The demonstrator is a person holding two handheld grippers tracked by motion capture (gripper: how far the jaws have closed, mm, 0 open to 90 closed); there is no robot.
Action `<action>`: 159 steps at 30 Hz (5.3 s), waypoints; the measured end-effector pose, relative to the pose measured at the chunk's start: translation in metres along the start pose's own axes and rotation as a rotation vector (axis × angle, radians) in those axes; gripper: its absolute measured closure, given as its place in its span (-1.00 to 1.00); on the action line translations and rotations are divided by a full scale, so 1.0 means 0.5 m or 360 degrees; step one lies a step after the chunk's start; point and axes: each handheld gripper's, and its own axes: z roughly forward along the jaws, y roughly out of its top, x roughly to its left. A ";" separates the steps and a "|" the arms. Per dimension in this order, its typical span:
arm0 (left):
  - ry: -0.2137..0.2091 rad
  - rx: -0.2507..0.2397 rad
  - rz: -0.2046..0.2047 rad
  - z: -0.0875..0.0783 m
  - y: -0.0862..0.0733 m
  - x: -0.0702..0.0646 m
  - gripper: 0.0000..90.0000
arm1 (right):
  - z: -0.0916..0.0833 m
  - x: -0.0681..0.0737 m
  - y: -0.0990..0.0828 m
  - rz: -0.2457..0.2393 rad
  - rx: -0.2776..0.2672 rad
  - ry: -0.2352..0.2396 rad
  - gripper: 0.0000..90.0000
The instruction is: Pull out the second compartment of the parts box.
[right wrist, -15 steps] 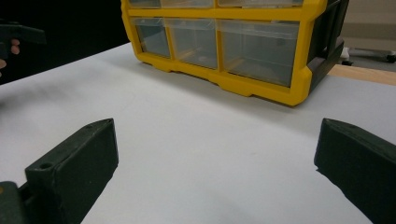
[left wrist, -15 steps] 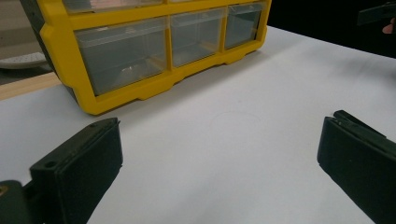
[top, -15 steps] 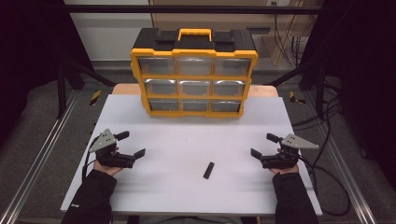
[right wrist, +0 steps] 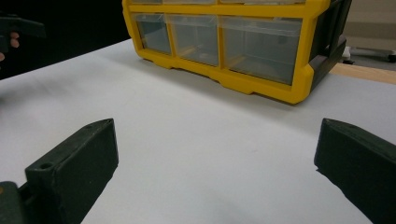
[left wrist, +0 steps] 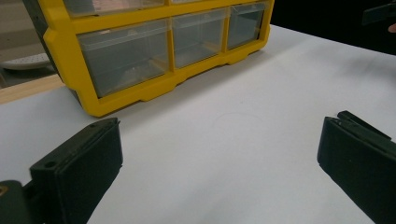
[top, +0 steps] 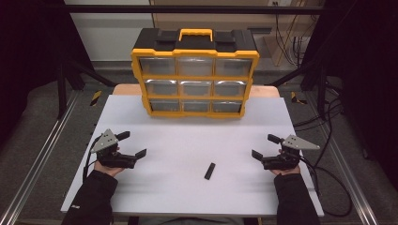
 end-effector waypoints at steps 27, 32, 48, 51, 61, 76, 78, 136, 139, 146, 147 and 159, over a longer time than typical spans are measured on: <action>0.0048 0.0003 0.0081 0.014 0.051 -0.021 -1.00 | 0.001 0.001 0.000 -0.0018 0.0002 0.0015 -0.99; 0.0055 0.0002 0.0093 0.016 0.063 -0.022 -1.00 | 0.001 0.000 0.000 -0.0021 0.0005 0.0014 -0.99; 0.0072 -0.0003 0.0145 0.017 0.094 -0.020 -1.00 | 0.004 0.001 -0.001 -0.0029 0.0019 0.0016 -0.99; 0.0068 -0.0004 0.0153 0.021 0.101 -0.019 -1.00 | 0.004 0.001 -0.001 -0.0030 0.0016 0.0017 -0.99; 0.0078 0.0009 0.0216 0.036 0.127 -0.020 -1.00 | 0.005 0.003 0.000 -0.0039 0.0016 0.0026 -0.99; 0.0090 0.0015 0.0322 0.052 0.164 -0.023 -1.00 | 0.006 0.004 0.000 -0.0046 0.0017 0.0027 -0.99; 0.0097 0.0007 0.0337 0.052 0.169 -0.022 -1.00 | 0.006 0.004 0.000 -0.0046 0.0015 0.0027 -0.99; 0.0170 0.0044 0.0724 0.110 0.287 -0.059 -1.00 | 0.008 0.005 0.000 -0.0049 0.0030 0.0025 -0.99; 0.0170 0.0048 0.0743 0.113 0.294 -0.062 -1.00 | 0.008 0.005 -0.001 -0.0051 0.0034 0.0027 -0.99; 0.0174 0.0057 0.0783 0.124 0.305 -0.068 -1.00 | 0.008 0.005 0.000 -0.0050 0.0033 0.0028 -0.99; 0.0177 0.0060 0.0793 0.126 0.306 -0.069 -1.00 | 0.008 0.005 -0.001 -0.0050 0.0036 0.0028 -0.99; 0.0201 0.0057 0.0862 0.140 0.327 -0.077 -1.00 | 0.008 0.005 0.000 -0.0050 0.0034 0.0029 -0.99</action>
